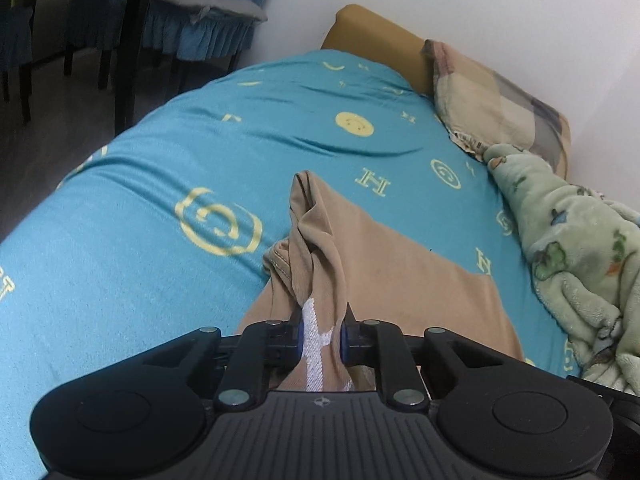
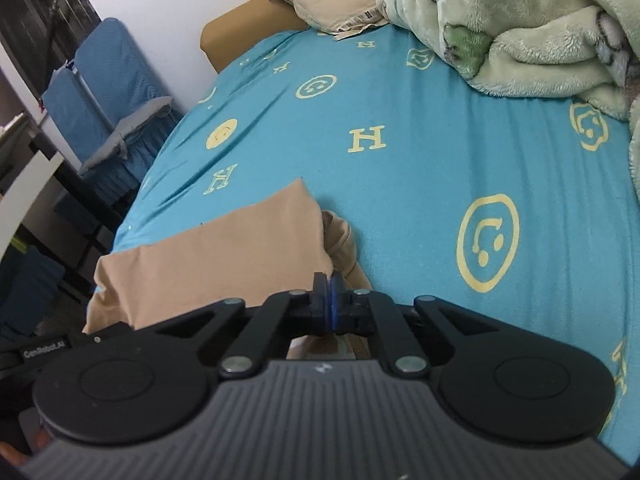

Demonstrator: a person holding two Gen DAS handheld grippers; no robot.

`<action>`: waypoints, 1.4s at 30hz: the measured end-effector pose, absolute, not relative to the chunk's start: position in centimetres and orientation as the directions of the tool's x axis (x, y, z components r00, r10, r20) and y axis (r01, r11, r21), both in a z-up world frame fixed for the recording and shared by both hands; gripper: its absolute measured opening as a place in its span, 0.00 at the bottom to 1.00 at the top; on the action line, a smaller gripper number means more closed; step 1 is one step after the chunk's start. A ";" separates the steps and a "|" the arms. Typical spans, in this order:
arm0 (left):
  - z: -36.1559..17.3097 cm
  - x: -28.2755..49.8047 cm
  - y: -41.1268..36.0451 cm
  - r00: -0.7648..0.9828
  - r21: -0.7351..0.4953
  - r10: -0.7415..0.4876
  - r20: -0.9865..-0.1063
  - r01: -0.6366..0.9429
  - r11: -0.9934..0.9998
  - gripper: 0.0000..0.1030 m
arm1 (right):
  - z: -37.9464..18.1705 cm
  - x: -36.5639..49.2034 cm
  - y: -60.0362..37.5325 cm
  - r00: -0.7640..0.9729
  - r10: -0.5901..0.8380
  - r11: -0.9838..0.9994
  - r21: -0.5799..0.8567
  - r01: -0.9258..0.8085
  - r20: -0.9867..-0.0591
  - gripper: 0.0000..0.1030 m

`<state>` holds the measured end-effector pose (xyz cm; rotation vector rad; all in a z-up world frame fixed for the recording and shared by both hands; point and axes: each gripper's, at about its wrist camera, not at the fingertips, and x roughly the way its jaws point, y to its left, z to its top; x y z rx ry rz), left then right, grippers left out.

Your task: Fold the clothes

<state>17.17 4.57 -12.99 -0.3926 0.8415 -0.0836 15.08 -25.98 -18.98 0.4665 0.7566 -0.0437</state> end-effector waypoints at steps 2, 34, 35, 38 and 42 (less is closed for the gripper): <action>-12.7 17.1 4.6 0.675 -0.372 -0.228 -0.702 -0.076 0.925 0.21 | -18.6 15.1 -25.8 0.743 0.098 0.900 0.377 0.217 -0.662 0.06; -10.3 13.1 0.8 0.736 -0.136 -0.188 -0.650 0.130 0.982 0.73 | -16.2 13.1 -21.7 0.737 0.246 0.954 0.293 -0.068 -0.629 0.28; -10.1 12.3 0.7 0.733 -0.129 -0.186 -0.654 0.134 0.983 0.73 | -15.8 12.2 -21.6 0.740 0.246 0.955 0.288 -0.074 -0.626 0.28; -10.9 11.7 0.4 0.670 -0.101 -0.148 -0.727 0.109 0.989 0.73 | -16.3 11.1 -21.1 0.720 0.223 0.964 0.259 -0.062 -0.658 0.28; -12.0 11.4 1.1 0.619 -0.135 -0.147 -0.772 0.068 0.989 0.73 | -18.4 11.1 -20.8 0.676 0.215 0.966 0.253 -0.043 -0.705 0.28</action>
